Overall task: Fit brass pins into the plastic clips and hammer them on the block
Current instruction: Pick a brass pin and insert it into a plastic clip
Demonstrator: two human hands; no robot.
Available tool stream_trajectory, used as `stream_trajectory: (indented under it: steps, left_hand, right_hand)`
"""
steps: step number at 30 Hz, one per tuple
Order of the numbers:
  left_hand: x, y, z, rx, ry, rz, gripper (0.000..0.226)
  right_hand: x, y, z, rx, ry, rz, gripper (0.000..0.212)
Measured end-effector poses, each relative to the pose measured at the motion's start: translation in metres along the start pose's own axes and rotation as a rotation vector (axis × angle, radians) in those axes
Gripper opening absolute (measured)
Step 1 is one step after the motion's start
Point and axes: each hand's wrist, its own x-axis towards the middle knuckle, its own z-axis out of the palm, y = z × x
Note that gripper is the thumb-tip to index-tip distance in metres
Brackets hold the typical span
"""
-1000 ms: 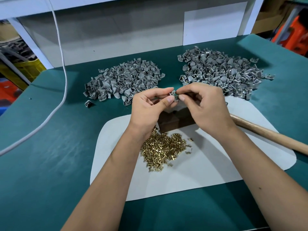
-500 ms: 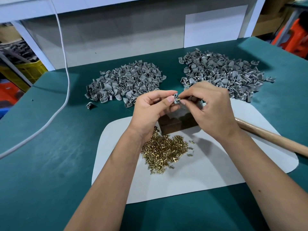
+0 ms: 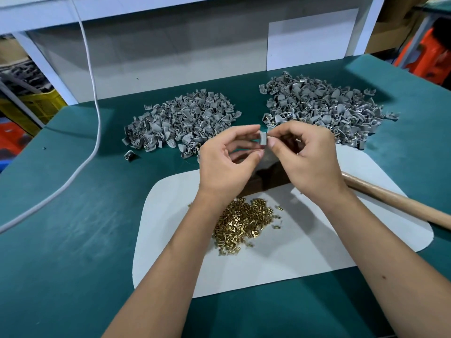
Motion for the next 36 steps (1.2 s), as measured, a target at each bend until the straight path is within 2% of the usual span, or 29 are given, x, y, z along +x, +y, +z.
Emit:
stream_trajectory:
  steps: [5,11,27,36]
  left_hand:
    - [0.001,-0.003,-0.002,0.055,0.071,0.015,0.018]
    - [0.001,-0.005,0.002,0.069,0.073,0.006,0.020]
    - [0.000,-0.012,0.008,0.195,0.079,0.056,0.009]
    - [0.001,-0.008,0.006,0.396,0.045,0.124,0.018]
  right_hand:
    - [-0.001,-0.002,0.004,-0.021,0.014,-0.013,0.008]
    - [-0.002,0.000,0.006,-0.104,0.038,-0.056,0.007]
    - [-0.006,0.000,0.012,-0.133,0.050,0.061,0.009]
    - [0.004,-0.004,0.002,-0.130,-0.098,0.124,0.010]
